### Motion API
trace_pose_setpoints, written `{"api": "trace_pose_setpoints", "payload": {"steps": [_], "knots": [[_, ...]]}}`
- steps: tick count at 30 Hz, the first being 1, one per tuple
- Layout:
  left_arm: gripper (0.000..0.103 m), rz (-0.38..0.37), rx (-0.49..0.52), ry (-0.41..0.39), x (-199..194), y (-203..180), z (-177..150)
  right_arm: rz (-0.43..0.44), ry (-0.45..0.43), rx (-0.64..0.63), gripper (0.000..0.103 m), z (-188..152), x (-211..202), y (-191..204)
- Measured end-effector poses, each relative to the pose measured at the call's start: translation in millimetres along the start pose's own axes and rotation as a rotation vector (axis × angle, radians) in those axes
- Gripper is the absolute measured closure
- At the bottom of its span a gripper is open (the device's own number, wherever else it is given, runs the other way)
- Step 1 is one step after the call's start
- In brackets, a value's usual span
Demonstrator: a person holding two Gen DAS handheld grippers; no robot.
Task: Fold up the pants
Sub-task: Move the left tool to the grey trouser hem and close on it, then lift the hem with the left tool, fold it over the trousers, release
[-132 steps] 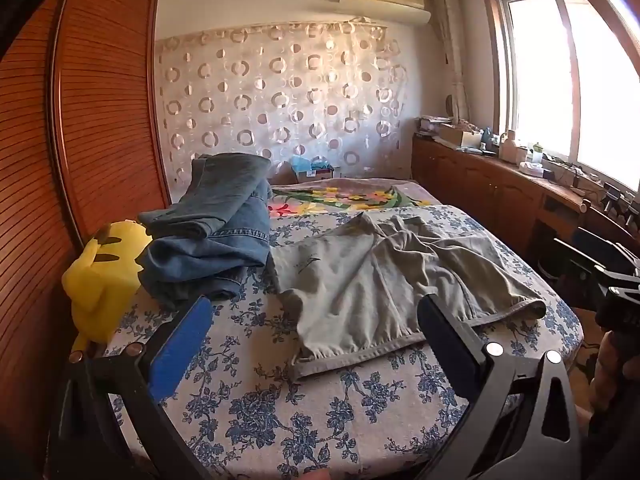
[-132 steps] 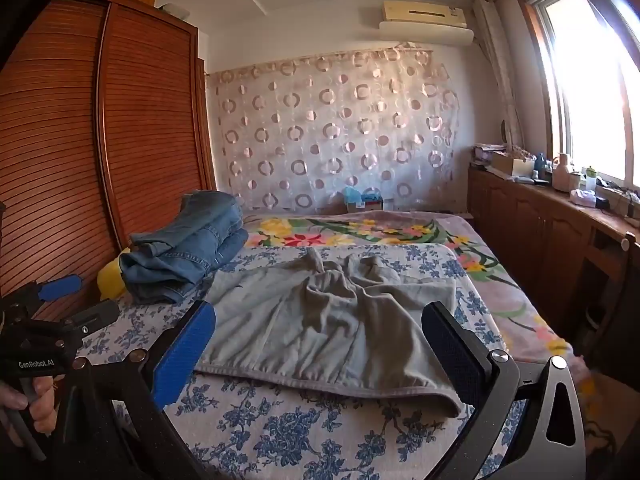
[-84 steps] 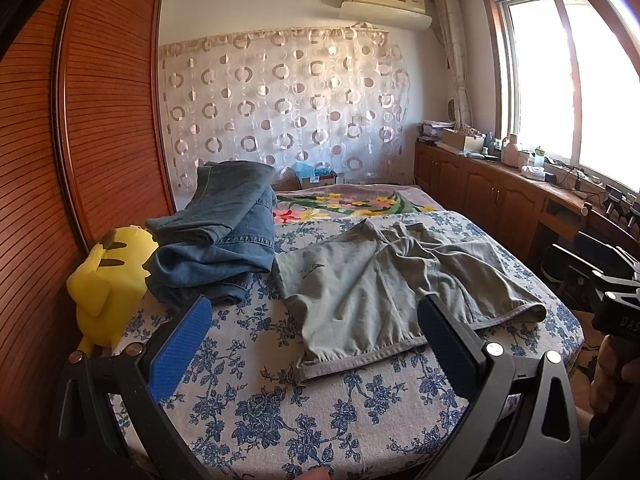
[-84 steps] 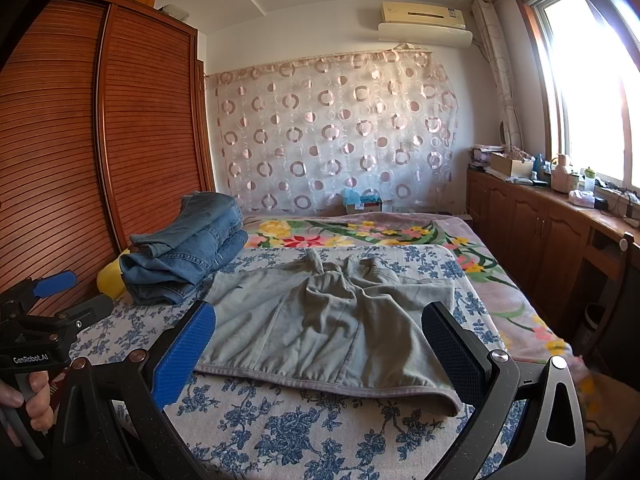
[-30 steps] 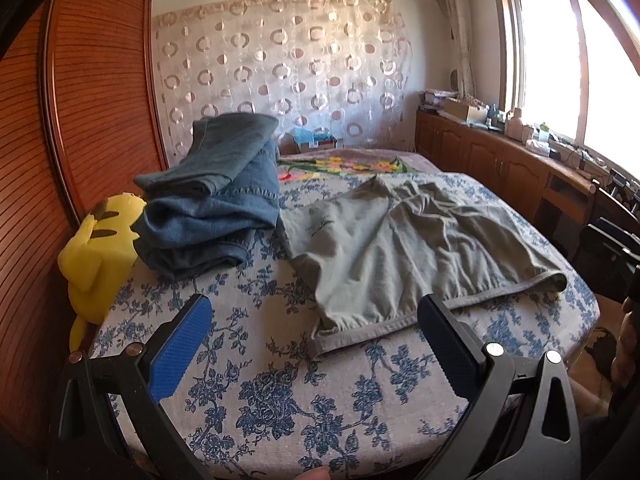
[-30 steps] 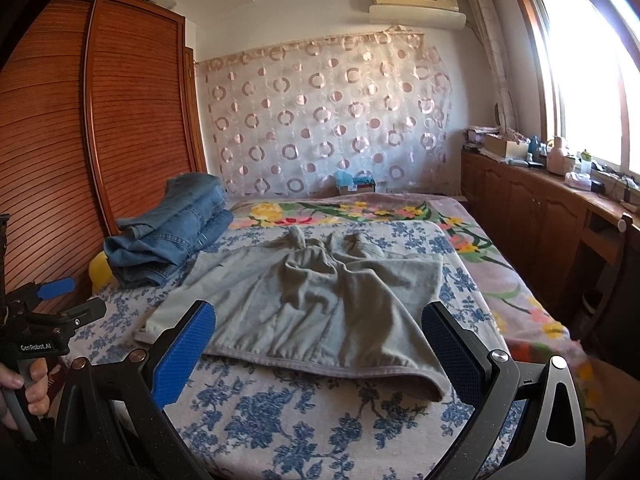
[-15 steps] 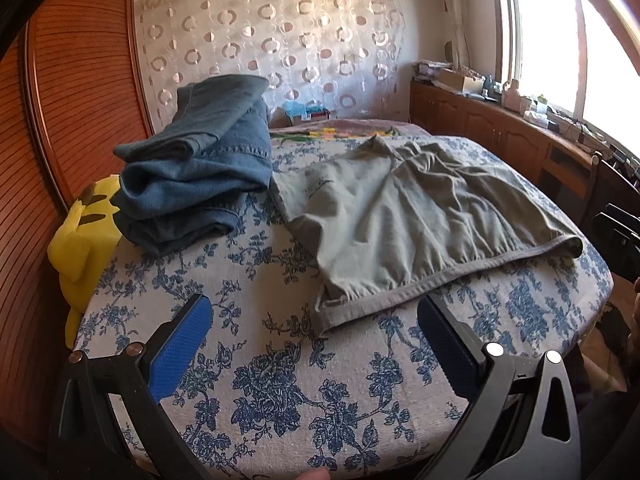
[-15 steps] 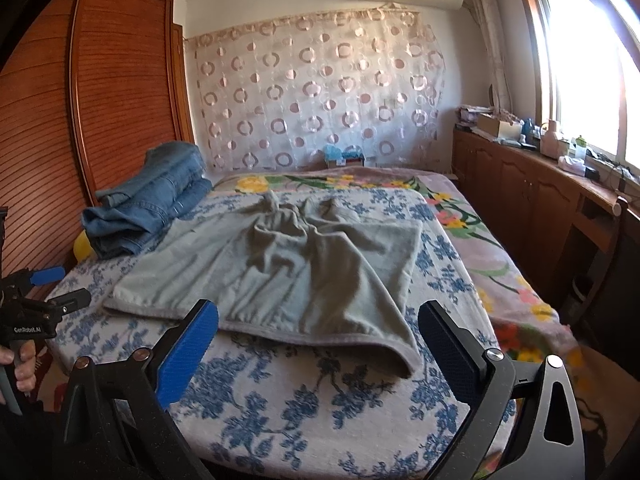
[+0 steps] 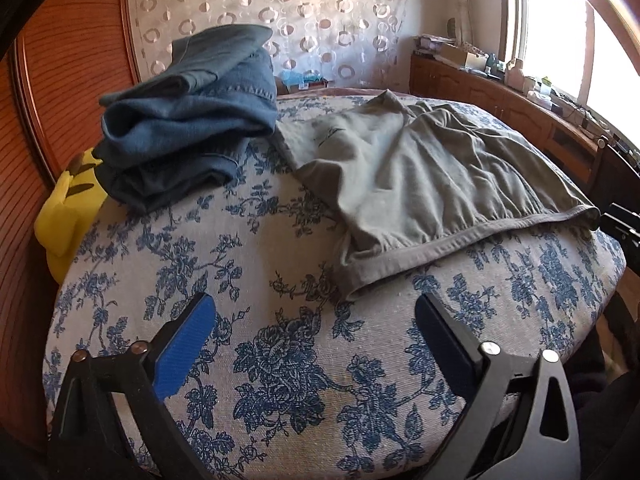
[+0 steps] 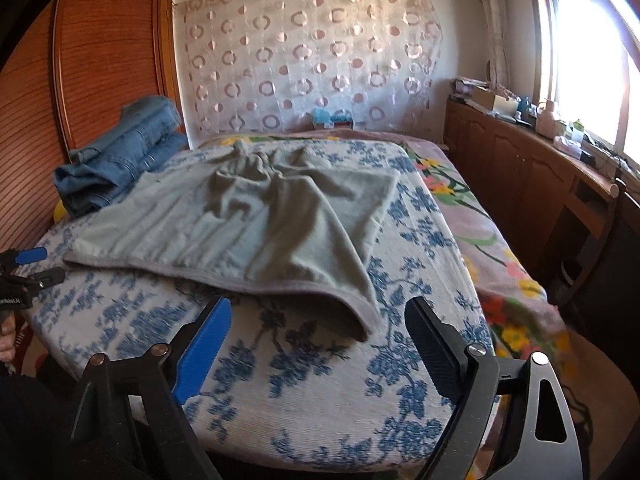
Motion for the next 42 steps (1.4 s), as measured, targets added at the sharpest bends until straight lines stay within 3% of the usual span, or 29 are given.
{"api": "trace_pose_setpoints", "payload": {"steps": [3, 7, 10, 15, 23, 28, 42], "knots": [[0.010, -0.004, 0.004, 0.009, 4.5, 2.6, -0.9, -0.015, 0.020, 0.000, 0.020, -3.7, -6.8, -3.3], [0.024, -0.025, 0.015, 0.021, 10.4, 2.3, -2.3, -0.030, 0.034, 0.005, 0.027, -4.4, -15.5, -6.6], [0.031, -0.051, 0.016, 0.018, 13.5, 0.4, -0.9, -0.042, 0.037, -0.003, 0.038, -3.7, -22.2, -5.8], [0.049, -0.071, 0.023, 0.010, 15.3, -1.5, 5.7, -0.049, 0.033, -0.006, 0.067, -4.1, -37.8, -1.5], [0.083, -0.124, 0.016, -0.006, 13.3, -5.4, 11.4, -0.021, 0.029, -0.003, 0.093, -8.7, -49.5, 0.0], [0.093, -0.151, 0.022, -0.028, 2.6, -13.3, 16.8, -0.011, 0.004, 0.008, 0.095, -5.3, -55.3, -8.9], [0.096, -0.203, 0.002, -0.092, -48.7, -10.8, 28.3, 0.035, -0.045, -0.030, 0.097, -11.2, -95.7, -21.4]]}}
Point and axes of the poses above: each gripper's, at about its wrist camera, not at the fingertips, and x roughly the way its jaws point, y to its left, z to its top, the point moved 8 cm from there along x, roughly the way its jaws point, and after that the axes turned 1 degree about -x, right-handed, at the moved point
